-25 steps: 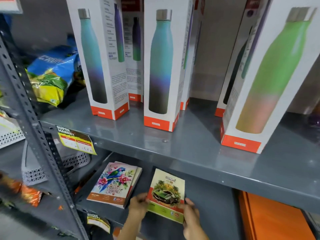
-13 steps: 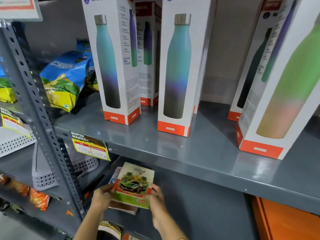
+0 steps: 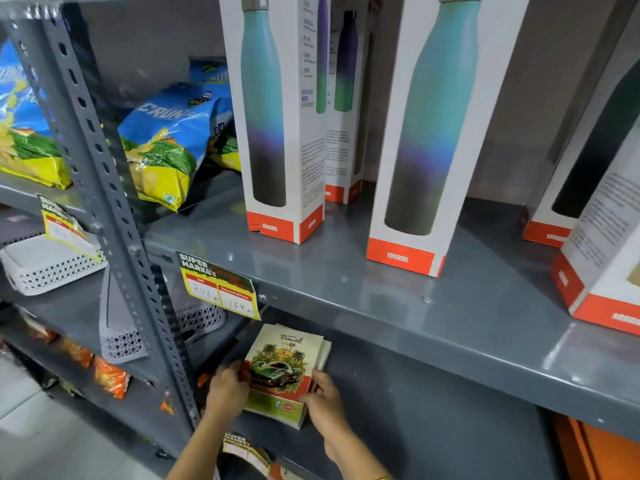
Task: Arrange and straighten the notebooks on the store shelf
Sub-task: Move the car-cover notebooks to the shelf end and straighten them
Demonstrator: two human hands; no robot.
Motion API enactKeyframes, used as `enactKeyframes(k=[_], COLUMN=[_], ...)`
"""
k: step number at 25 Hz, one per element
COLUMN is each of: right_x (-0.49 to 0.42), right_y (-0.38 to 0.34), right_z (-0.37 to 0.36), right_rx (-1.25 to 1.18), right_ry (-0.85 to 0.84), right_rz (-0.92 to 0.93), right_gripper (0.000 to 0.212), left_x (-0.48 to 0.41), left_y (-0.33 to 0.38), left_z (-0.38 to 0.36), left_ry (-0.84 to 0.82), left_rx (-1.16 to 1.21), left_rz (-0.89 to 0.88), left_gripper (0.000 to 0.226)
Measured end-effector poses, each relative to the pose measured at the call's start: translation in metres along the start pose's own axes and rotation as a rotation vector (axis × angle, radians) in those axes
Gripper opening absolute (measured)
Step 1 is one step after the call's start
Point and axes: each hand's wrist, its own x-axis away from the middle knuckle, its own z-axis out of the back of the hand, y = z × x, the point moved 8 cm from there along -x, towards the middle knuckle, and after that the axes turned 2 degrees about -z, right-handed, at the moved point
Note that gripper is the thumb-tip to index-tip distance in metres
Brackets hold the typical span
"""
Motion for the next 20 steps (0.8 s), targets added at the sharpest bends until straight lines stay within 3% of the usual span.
enactKeyframes(k=[3,7,9,17,20], right_x=[-0.001,-0.006,-0.005,0.017,0.023], right_y=[0.003,0.024,0.032,0.019,0.014], right_z=[-0.012,-0.035,-0.036,-0.022,-0.019], right_rx=[0.071,0.253,0.281,0.507,0.535], right_ry=[-0.051,-0.069,-0.038,0.101,0.141], right_rz=[-0.025,0.024,0.048,0.105,0.153], right_gripper=[0.048,0.098,0.111,0.083,0.069], left_x=[0.019,0.015,0.013,0.015,0.025], left_y=[0.03,0.032,0.032,0.039,0.034], left_z=[0.018,0.023,0.023,0.019,0.022], left_ry=[-0.03,-0.068,-0.091,-0.154,-0.227], left_rx=[0.045,0.078,0.107,0.238,0.389], left_rz=[0.023,0.081,0.074,0.044,0.014], left_gripper=[0.03,0.031,0.031,0.031,0.044])
